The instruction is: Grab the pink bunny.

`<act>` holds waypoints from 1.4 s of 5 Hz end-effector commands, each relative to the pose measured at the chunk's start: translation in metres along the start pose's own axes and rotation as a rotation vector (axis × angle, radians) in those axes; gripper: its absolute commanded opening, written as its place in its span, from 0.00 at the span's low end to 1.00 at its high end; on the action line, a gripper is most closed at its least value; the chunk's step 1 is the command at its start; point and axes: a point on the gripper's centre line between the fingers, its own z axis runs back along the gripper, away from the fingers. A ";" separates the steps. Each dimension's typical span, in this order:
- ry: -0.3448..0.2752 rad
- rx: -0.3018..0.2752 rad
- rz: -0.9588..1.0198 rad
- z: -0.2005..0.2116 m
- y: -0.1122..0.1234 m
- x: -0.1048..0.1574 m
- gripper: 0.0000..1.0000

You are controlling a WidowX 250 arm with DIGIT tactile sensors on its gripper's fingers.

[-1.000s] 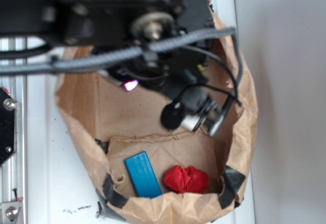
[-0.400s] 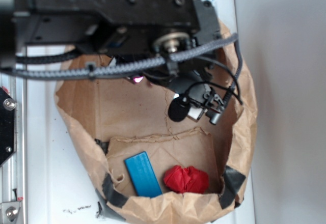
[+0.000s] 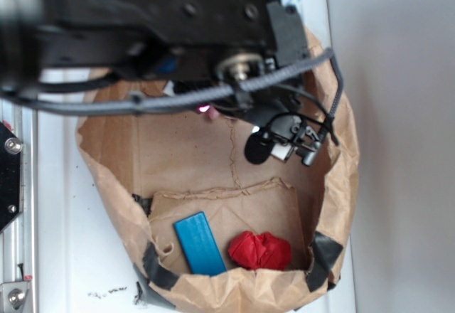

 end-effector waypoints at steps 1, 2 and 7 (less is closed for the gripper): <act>-0.188 0.008 -0.118 -0.030 0.015 -0.013 1.00; -0.235 0.086 -0.166 -0.046 0.025 -0.017 1.00; -0.337 0.150 -0.080 -0.077 -0.002 0.010 1.00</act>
